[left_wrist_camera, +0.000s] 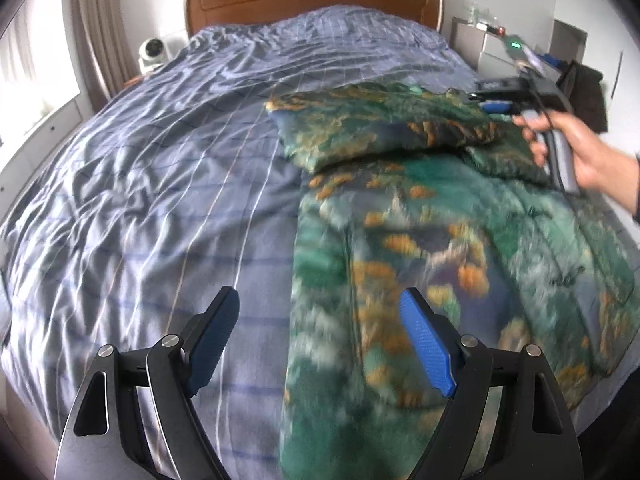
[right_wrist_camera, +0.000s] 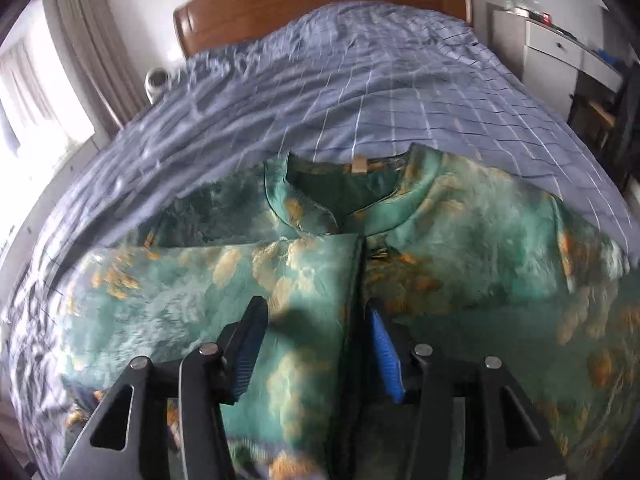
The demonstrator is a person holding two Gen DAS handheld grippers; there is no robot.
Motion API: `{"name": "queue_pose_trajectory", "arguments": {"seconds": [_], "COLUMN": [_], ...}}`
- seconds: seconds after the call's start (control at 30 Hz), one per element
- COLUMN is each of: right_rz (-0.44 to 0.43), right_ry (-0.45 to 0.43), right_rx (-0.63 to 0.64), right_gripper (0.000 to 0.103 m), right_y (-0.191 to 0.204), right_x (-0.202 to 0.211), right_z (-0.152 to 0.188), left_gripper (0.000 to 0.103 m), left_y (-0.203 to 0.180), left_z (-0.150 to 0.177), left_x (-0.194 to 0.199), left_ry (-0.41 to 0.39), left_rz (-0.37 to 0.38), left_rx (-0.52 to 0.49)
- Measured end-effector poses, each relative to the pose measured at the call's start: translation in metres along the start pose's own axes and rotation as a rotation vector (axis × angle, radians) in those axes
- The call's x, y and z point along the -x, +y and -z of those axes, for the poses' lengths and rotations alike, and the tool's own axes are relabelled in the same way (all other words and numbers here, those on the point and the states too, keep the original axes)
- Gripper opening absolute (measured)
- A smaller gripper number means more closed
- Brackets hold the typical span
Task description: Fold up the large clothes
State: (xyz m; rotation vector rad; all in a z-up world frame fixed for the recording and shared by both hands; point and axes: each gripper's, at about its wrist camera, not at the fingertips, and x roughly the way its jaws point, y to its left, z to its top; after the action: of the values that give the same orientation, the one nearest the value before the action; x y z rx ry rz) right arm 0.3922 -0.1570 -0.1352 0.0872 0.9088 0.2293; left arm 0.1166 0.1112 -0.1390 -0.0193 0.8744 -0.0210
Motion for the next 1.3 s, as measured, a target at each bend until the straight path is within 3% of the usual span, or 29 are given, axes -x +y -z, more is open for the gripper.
{"name": "queue_pose_trajectory", "arguments": {"seconds": [0.2,0.33,0.4,0.5,0.6,0.83,1.0,1.07,1.17,1.3], "right_rz": [-0.005,-0.119,-0.122,-0.132,-0.118,-0.129,-0.122,-0.128,-0.134,-0.142], "right_ry": [-0.181,-0.129,-0.1,0.009,0.064,0.054,0.043,0.043,0.037,0.027], "right_rx": [0.22,0.342,0.35,0.285,0.268,0.221,0.222,0.214,0.209,0.199], "right_gripper": [0.052,0.052,0.052,0.052,0.052,0.052,0.052,0.052,0.052,0.052], "right_y": [0.024,0.049,0.051,0.042,0.036,0.025,0.028,0.026,0.025,0.022], "right_x": [0.077,0.077,0.063,0.026,0.003,-0.004,-0.01,-0.01,-0.009,-0.01], "right_z": [0.015,0.02,0.024,0.037,0.055,0.064,0.064,0.064,0.066,0.068], "left_gripper": [0.084,0.082,0.067,0.06,0.06,0.061,0.079,0.08,0.08,0.08], "left_y": [-0.007,-0.016,-0.02,-0.022,-0.028,-0.029,-0.042,-0.044,-0.043,-0.027], "left_z": [-0.092,-0.144,-0.149,-0.141,-0.133,-0.134,-0.173,-0.191,-0.209,-0.208], "left_x": [-0.031,-0.094,-0.128,-0.175,-0.187,-0.163,-0.143,-0.152,-0.177,-0.225], "left_ry": [-0.062,-0.017,0.036,0.138,0.112,0.101,0.023,0.018,0.019,0.091], "left_rz": [0.122,0.121,0.085,0.049,0.026,0.022,0.079,0.093,0.053,-0.001], "left_rx": [0.04,0.07,0.067,0.064,0.013,0.011,0.03,0.042,0.051,0.119]}}
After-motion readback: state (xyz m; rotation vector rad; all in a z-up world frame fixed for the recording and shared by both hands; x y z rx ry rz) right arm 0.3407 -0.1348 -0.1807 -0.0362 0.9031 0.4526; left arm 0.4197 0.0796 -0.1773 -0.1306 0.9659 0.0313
